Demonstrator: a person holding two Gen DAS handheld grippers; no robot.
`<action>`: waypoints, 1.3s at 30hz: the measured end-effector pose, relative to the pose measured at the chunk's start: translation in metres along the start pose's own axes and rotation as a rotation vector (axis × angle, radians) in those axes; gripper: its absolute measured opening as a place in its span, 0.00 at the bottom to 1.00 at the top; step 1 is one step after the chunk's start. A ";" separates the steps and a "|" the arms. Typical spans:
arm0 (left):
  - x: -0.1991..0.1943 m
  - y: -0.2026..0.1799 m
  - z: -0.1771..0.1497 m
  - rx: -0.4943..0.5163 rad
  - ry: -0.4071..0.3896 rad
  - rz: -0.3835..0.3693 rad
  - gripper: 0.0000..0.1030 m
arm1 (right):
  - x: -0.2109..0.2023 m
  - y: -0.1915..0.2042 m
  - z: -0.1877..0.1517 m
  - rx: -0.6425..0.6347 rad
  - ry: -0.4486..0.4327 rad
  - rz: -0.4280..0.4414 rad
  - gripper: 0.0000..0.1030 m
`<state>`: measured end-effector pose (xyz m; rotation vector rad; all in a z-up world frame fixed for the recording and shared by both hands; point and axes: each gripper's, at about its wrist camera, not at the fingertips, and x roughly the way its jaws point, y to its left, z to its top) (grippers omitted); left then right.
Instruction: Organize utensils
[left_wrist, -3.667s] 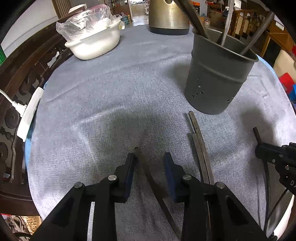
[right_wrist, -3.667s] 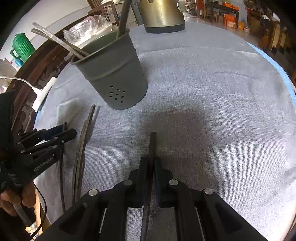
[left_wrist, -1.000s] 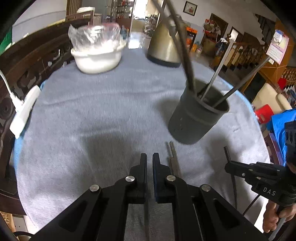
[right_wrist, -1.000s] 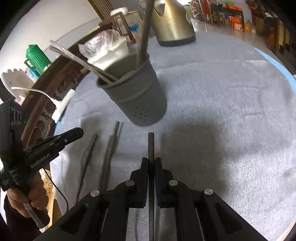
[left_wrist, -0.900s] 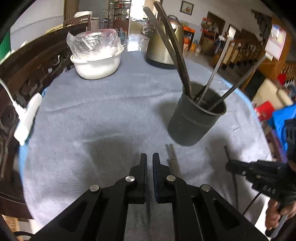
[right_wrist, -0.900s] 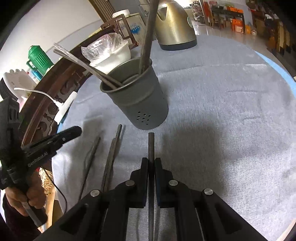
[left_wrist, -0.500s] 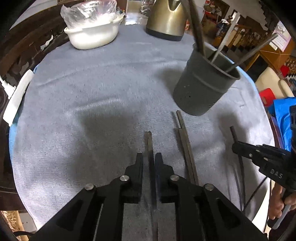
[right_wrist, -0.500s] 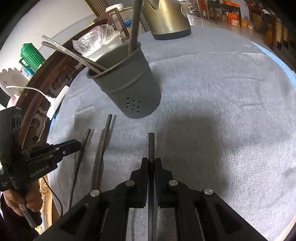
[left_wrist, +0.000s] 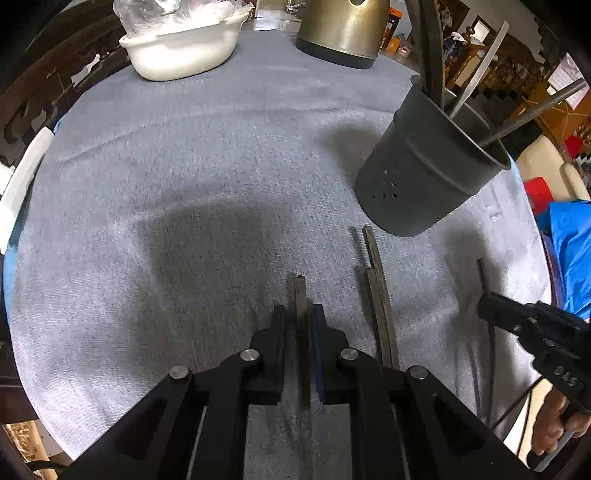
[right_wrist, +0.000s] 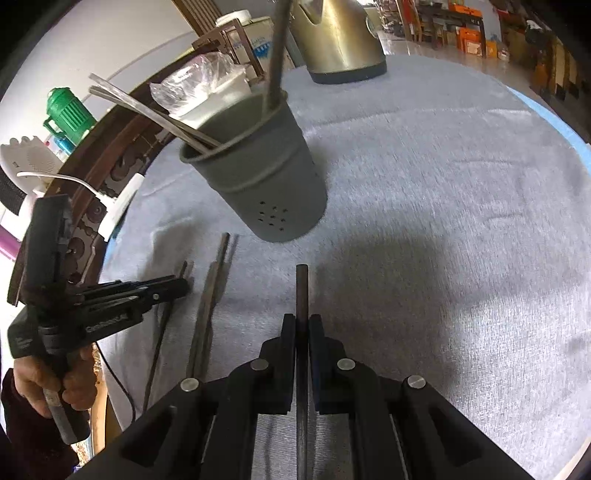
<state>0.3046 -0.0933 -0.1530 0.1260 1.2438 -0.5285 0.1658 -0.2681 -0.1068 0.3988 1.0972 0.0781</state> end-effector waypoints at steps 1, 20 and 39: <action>0.000 0.001 0.000 -0.004 -0.003 0.007 0.07 | -0.002 0.001 0.000 -0.002 -0.007 0.004 0.07; -0.133 -0.030 -0.002 0.096 -0.366 -0.019 0.06 | -0.063 0.020 0.016 -0.067 -0.292 0.138 0.07; -0.015 0.016 0.014 -0.098 0.075 -0.031 0.33 | -0.039 0.016 0.008 -0.031 -0.193 0.133 0.07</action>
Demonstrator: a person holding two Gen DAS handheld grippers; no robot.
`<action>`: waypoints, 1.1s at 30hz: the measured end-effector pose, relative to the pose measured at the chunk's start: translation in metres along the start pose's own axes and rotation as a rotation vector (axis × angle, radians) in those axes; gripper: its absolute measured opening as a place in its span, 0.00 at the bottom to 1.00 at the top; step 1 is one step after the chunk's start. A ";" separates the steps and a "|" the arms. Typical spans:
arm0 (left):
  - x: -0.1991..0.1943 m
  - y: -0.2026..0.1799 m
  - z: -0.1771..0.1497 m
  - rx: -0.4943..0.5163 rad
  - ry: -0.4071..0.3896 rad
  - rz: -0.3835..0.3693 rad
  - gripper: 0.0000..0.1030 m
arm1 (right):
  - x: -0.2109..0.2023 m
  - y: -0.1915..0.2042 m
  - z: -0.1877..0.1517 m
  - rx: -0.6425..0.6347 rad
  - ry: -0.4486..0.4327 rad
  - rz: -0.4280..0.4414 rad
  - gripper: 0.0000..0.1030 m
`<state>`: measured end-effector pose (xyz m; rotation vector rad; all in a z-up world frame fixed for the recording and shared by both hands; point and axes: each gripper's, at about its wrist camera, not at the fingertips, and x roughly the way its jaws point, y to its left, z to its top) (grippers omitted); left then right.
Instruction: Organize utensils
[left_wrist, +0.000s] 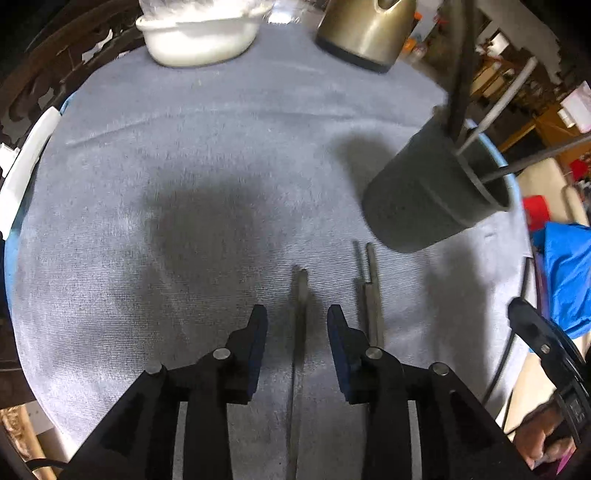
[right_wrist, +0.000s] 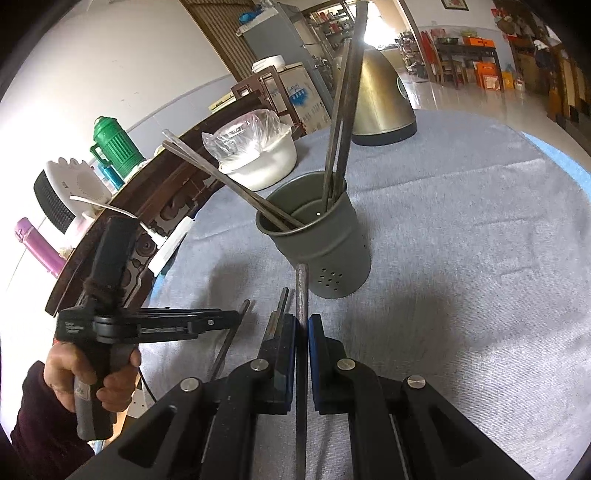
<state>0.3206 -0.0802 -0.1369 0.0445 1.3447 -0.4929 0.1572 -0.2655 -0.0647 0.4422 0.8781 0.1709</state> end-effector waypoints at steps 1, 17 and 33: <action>0.003 0.000 0.002 -0.003 0.013 0.000 0.33 | 0.000 -0.001 -0.001 0.003 0.001 0.001 0.07; -0.015 -0.008 -0.006 0.033 -0.124 -0.003 0.06 | -0.007 -0.002 -0.002 0.007 -0.037 0.017 0.07; -0.178 -0.045 -0.029 0.113 -0.599 -0.081 0.05 | -0.081 0.030 0.023 -0.113 -0.373 0.024 0.07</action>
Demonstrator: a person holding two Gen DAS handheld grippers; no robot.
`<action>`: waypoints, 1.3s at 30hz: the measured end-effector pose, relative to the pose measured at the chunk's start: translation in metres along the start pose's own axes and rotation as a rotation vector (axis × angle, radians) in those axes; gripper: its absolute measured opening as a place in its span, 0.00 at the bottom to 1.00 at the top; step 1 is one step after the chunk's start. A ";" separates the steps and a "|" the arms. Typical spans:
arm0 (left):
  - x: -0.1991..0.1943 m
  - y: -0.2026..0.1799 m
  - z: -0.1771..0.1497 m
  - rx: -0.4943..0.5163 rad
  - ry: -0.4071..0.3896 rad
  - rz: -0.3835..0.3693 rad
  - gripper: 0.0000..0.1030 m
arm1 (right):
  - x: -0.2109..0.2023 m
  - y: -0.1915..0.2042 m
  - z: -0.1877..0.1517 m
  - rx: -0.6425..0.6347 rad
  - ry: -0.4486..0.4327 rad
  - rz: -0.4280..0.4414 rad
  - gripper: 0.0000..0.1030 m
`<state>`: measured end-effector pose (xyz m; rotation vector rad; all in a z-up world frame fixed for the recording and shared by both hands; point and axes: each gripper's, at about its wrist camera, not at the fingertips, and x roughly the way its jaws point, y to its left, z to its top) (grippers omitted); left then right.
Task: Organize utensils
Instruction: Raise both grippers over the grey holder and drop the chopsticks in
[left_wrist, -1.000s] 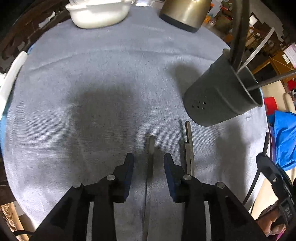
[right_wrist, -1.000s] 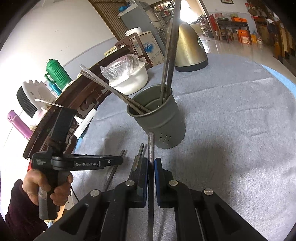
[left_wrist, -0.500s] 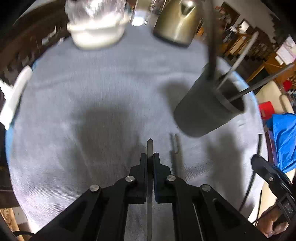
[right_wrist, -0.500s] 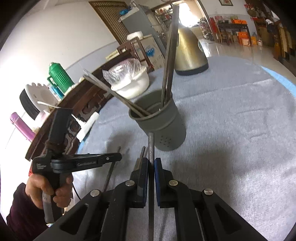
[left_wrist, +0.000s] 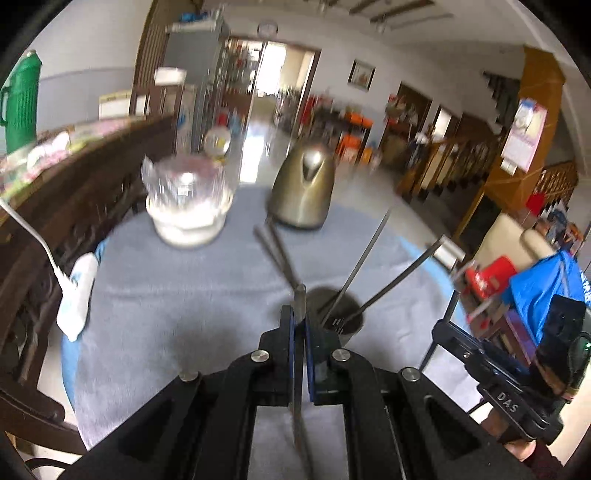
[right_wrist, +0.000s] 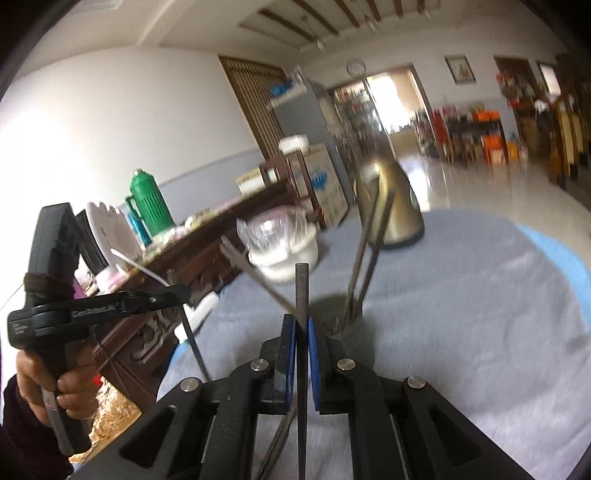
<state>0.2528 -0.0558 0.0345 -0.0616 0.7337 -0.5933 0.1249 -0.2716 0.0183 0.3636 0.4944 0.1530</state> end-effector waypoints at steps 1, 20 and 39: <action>-0.006 -0.002 0.002 0.004 -0.020 0.000 0.05 | -0.004 0.002 0.005 -0.011 -0.025 -0.003 0.07; -0.070 -0.042 0.042 0.041 -0.441 -0.005 0.05 | -0.044 0.035 0.079 -0.074 -0.431 -0.137 0.07; 0.030 -0.037 0.031 0.085 -0.313 0.061 0.07 | 0.035 0.020 0.071 -0.075 -0.226 -0.206 0.09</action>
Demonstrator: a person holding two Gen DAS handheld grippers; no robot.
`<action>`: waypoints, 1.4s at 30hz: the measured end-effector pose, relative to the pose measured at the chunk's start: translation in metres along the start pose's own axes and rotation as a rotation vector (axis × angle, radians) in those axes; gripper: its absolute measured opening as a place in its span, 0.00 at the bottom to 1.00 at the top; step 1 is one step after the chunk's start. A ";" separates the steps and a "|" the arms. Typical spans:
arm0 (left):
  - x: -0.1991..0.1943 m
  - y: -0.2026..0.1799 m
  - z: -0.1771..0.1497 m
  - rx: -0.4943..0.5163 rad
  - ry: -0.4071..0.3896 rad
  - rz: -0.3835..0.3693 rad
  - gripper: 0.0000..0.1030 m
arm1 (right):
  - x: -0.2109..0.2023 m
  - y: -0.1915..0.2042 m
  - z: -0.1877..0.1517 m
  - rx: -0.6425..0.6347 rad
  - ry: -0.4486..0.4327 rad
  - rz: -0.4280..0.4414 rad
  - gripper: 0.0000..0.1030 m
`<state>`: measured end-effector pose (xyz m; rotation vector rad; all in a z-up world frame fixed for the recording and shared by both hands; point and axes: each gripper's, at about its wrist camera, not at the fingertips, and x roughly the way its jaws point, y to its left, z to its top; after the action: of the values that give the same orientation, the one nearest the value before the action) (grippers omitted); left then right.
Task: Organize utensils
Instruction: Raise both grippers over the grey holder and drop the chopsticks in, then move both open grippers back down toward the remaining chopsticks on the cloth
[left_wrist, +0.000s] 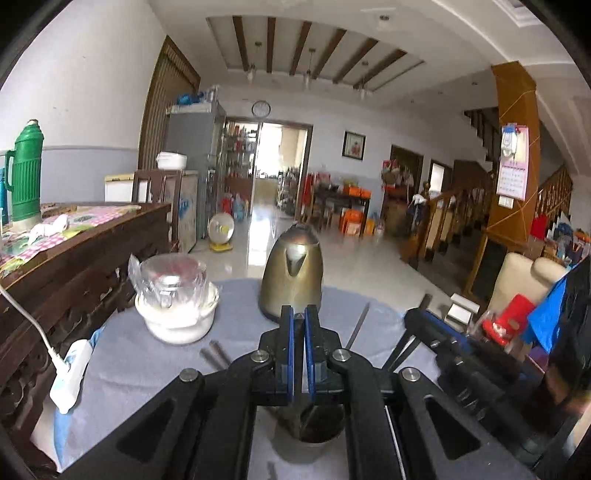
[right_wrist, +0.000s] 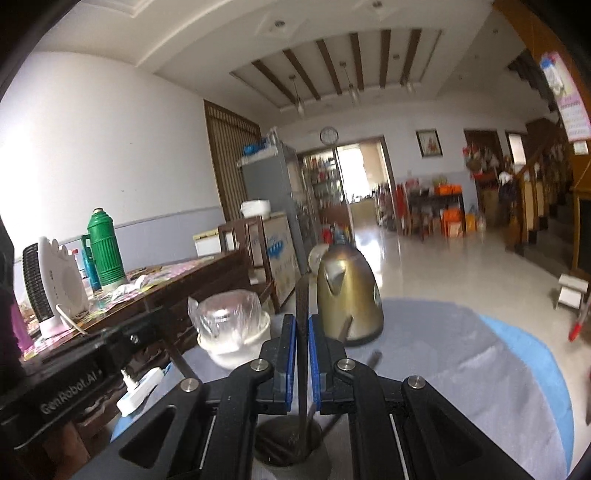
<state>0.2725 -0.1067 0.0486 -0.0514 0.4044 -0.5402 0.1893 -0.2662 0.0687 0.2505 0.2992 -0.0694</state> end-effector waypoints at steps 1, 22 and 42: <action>-0.003 0.003 0.001 -0.003 0.003 -0.006 0.11 | 0.000 -0.004 0.000 0.013 0.025 0.012 0.09; -0.063 0.021 -0.057 -0.013 0.171 0.130 0.72 | -0.080 -0.075 -0.026 0.230 0.057 0.029 0.26; -0.052 0.006 -0.107 0.100 0.334 0.276 0.72 | -0.060 -0.068 -0.092 0.233 0.289 0.044 0.26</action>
<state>0.1931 -0.0691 -0.0315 0.1911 0.6972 -0.2945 0.0984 -0.3063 -0.0145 0.5004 0.5742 -0.0242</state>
